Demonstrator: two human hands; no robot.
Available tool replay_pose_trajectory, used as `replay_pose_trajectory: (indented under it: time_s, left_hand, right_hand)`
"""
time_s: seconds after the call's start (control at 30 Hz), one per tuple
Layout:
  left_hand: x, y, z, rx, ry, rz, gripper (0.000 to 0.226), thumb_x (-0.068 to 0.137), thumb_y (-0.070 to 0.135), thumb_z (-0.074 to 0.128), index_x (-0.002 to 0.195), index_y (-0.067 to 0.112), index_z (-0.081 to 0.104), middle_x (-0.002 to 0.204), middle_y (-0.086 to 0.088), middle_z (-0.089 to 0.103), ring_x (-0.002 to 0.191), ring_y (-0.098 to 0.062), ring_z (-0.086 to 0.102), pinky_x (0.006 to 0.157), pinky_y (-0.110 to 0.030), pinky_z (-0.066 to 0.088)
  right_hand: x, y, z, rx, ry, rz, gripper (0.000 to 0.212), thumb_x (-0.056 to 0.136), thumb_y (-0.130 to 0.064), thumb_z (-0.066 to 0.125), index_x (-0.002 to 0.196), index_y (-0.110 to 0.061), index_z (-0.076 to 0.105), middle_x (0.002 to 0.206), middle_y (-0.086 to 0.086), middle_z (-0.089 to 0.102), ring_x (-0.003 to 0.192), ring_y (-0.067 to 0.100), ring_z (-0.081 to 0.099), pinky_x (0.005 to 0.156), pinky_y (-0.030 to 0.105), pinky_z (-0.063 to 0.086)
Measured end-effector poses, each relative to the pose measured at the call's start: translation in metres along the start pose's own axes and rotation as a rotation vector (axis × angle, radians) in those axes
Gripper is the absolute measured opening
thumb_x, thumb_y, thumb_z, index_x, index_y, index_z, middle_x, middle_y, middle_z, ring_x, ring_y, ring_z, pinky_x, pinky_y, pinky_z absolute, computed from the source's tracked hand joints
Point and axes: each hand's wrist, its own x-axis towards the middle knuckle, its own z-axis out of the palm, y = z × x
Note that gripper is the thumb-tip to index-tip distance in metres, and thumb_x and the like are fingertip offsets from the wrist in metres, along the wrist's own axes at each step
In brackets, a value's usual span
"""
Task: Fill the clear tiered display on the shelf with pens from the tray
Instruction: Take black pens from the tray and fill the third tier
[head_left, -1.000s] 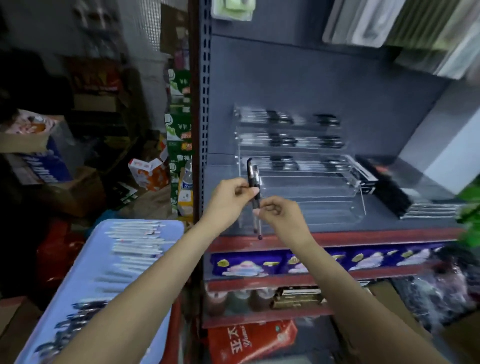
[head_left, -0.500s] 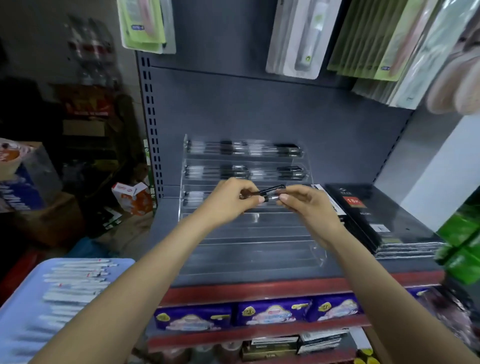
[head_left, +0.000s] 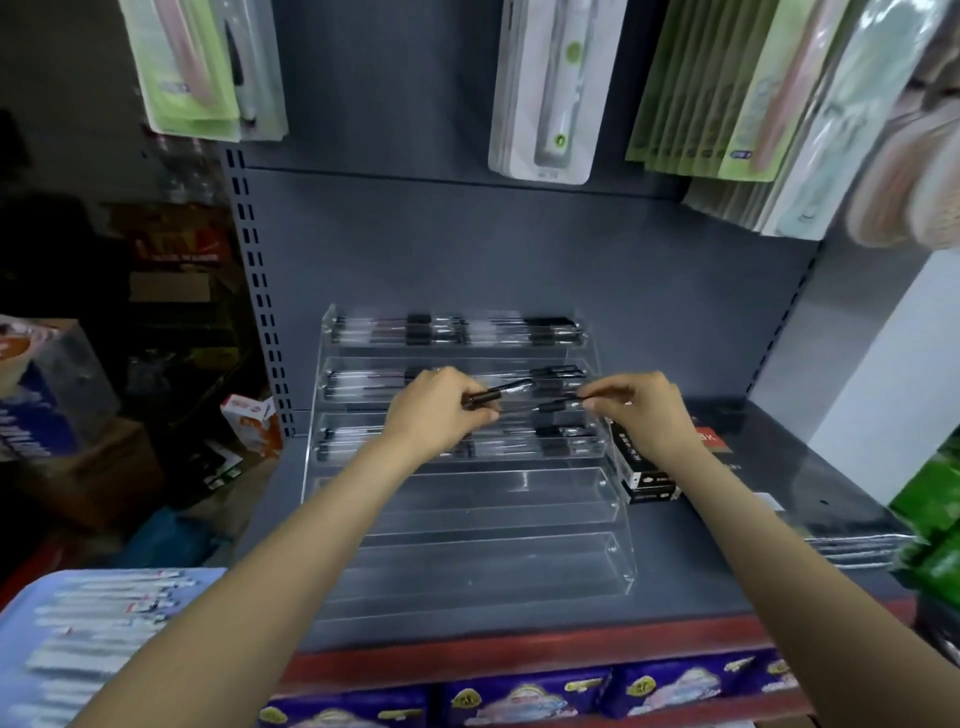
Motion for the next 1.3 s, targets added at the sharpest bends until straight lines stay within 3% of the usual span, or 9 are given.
replay_pose_trajectory:
  time_s: [0.13,0.27,0.43,0.67,0.77,0.87,1.0,1.1,1.3]
  left_hand:
    - [0.008,0.006,0.015,0.206,0.025,0.003,0.015,0.087,0.035,0.062,0.100,0.031,0.069,0.099,0.003,0.069,0.097,-0.019,0.062,0.068,-0.027,0.040]
    - [0.011,0.009,0.026,0.309,0.029,-0.024,0.014,0.089,0.034,0.061,0.099,0.028,0.068,0.096,-0.001,0.068,0.096,-0.022,0.062,0.065,-0.028,0.040]
    - [0.015,0.015,0.034,0.392,0.065,-0.020,0.016,0.089,0.028,0.061,0.103,0.024,0.068,0.100,-0.006,0.068,0.095,-0.025,0.062,0.067,-0.029,0.039]
    - [0.017,0.023,0.040,0.509,0.052,-0.002,0.022,0.088,0.018,0.062,0.109,0.020,0.066,0.105,-0.012,0.065,0.097,-0.028,0.061,0.072,-0.032,0.046]
    - [0.016,0.022,0.038,0.463,0.068,-0.020,0.031,0.088,0.027,0.063,0.118,0.022,0.061,0.111,-0.012,0.063,0.103,-0.028,0.059,0.076,-0.032,0.045]
    - [0.014,0.024,0.035,0.392,0.116,-0.011,0.031,0.087,0.034,0.063,0.116,0.024,0.062,0.107,-0.007,0.066,0.106,-0.024,0.056,0.071,-0.030,0.039]
    - [0.013,0.034,0.030,0.095,0.072,0.016,0.029,0.079,0.037,0.071,0.105,0.025,0.067,0.101,0.003,0.069,0.097,-0.014,0.059,0.078,-0.028,0.046]
    - [0.010,0.032,0.024,-0.187,0.012,0.052,0.038,0.078,0.031,0.073,0.114,0.023,0.063,0.101,0.007,0.066,0.087,-0.004,0.058,0.075,-0.011,0.042]
    - [0.008,0.014,0.030,-0.139,0.007,0.047,0.015,0.087,0.016,0.064,0.099,0.016,0.073,0.098,0.002,0.071,0.086,-0.001,0.058,0.078,-0.007,0.040]
  right_hand:
    - [0.004,0.011,0.003,-0.204,0.015,-0.079,0.018,0.082,-0.010,0.069,0.100,-0.010,0.071,0.103,0.004,0.064,0.082,0.008,0.054,0.075,0.008,0.036]
    - [0.001,0.021,0.008,-0.163,0.131,-0.007,0.035,0.083,-0.010,0.068,0.116,-0.012,0.059,0.120,0.005,0.045,0.091,0.009,0.045,0.082,0.009,0.031]
    - [0.000,0.028,0.009,0.079,-0.004,0.153,0.041,0.088,-0.013,0.063,0.127,-0.008,0.052,0.111,0.006,0.063,0.087,0.012,0.057,0.079,0.021,0.042]
    - [-0.001,0.034,0.007,0.112,-0.032,0.164,0.041,0.088,-0.015,0.062,0.128,-0.012,0.052,0.109,0.006,0.064,0.090,0.015,0.060,0.081,0.025,0.047]
    - [-0.004,0.028,0.008,-0.009,0.065,0.063,0.043,0.087,-0.016,0.064,0.129,-0.014,0.052,0.118,0.006,0.054,0.093,0.012,0.056,0.084,0.018,0.040]
    - [-0.008,0.015,0.006,0.008,0.070,-0.052,0.036,0.087,-0.020,0.064,0.123,-0.017,0.058,0.108,-0.002,0.053,0.090,0.010,0.056,0.075,-0.001,0.035]
    - [-0.006,0.001,0.009,0.064,-0.089,-0.147,0.021,0.086,-0.021,0.065,0.107,-0.019,0.069,0.092,-0.010,0.063,0.081,-0.001,0.057,0.072,-0.001,0.040]
    - [-0.001,0.005,0.005,0.078,-0.046,-0.124,0.016,0.084,-0.017,0.067,0.100,-0.017,0.073,0.081,-0.016,0.061,0.076,0.001,0.058,0.068,0.002,0.040]
    - [-0.002,0.024,0.007,-0.009,0.036,-0.041,0.031,0.082,-0.017,0.070,0.113,-0.017,0.067,0.113,0.003,0.052,0.094,0.010,0.052,0.074,-0.001,0.034]
